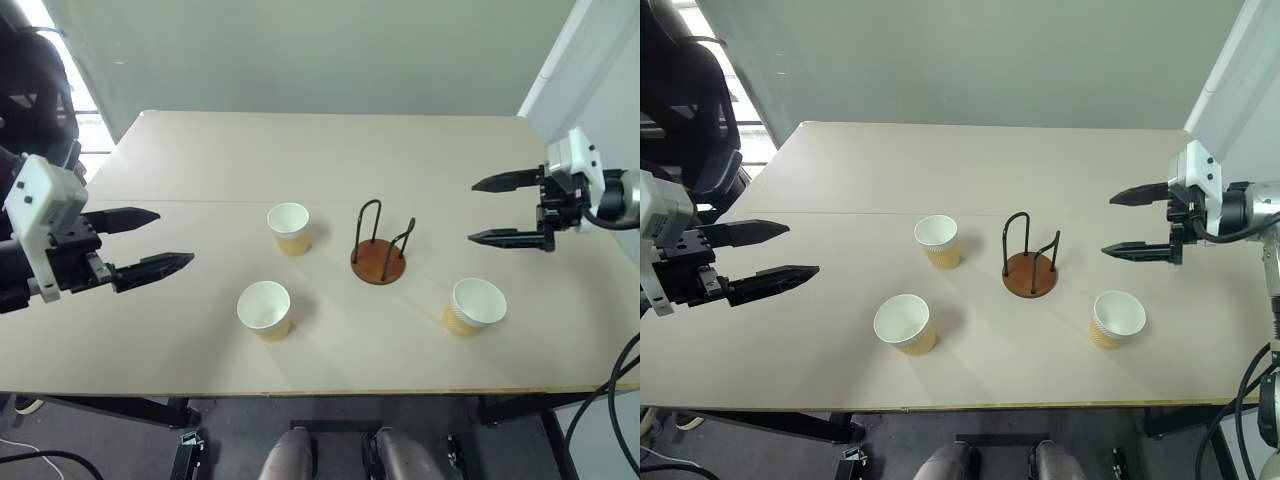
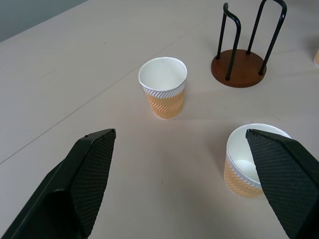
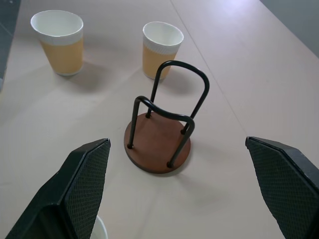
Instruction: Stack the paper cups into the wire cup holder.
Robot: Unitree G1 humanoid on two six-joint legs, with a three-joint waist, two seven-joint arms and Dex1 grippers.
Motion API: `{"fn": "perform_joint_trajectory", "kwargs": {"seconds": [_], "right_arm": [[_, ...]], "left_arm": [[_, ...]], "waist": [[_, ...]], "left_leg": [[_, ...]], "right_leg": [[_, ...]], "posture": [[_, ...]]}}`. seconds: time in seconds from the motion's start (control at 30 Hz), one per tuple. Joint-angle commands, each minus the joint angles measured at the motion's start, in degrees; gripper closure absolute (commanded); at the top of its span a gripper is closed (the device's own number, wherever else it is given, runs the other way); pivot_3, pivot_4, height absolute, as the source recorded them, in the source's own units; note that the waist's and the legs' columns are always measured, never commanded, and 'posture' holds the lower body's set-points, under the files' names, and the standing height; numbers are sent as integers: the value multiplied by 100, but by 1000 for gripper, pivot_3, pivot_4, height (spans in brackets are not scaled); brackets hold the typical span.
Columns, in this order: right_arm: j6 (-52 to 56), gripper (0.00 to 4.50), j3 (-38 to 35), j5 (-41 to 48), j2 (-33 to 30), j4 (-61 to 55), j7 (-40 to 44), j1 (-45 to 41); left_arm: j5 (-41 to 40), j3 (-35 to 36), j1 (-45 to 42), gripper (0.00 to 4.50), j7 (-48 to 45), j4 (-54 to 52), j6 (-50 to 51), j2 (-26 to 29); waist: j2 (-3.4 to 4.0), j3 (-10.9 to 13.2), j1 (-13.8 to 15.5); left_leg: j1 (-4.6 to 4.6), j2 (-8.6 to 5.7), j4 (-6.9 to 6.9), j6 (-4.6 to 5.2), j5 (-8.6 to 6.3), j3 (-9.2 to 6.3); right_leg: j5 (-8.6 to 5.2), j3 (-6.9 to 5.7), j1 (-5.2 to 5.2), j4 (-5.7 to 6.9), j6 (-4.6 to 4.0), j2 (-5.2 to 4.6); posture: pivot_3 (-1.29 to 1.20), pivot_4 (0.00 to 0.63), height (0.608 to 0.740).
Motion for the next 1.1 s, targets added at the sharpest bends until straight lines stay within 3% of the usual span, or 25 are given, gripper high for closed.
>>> {"fn": "perform_joint_trajectory", "kwargs": {"seconds": [0.03,0.37,0.67,0.93,1.1], "right_arm": [[-98,0,-27,-4,8,-18,18,-167],[-8,0,-138,45,-82,-185,-45,-47],[674,0,-254,66,-215,-700,-684,59],[2356,0,-466,814,-467,-2854,-1142,1231],[3516,0,-606,1469,-222,-3948,-1962,1750]], "left_arm": [[22,204,2,28,4,-136,-43,65],[-44,-20,-209,28,7,-100,-116,89],[100,-644,-639,28,-214,302,-485,40],[186,-1595,-1383,28,-301,656,-847,-190],[253,-1985,-1745,28,-388,850,-1012,-295]], "waist": [[0,0,0],[0,0,5],[0,0,11],[-6,-2,47],[-13,-1,39]], "left_leg": [[0,0,0,0,0,0],[0,1,0,-1,0,0],[5,1,-1,-4,0,0],[-2,2,-1,-14,-3,3],[-5,4,0,-29,4,6]], "right_leg": [[0,0,0,0,0,0],[0,0,0,1,0,0],[0,0,0,4,-1,0],[-1,-1,0,-3,0,1],[-7,1,1,-5,8,8]], "posture": [[0,150,740],[0,150,740],[0,150,740],[0,150,740],[0,150,740]]}}
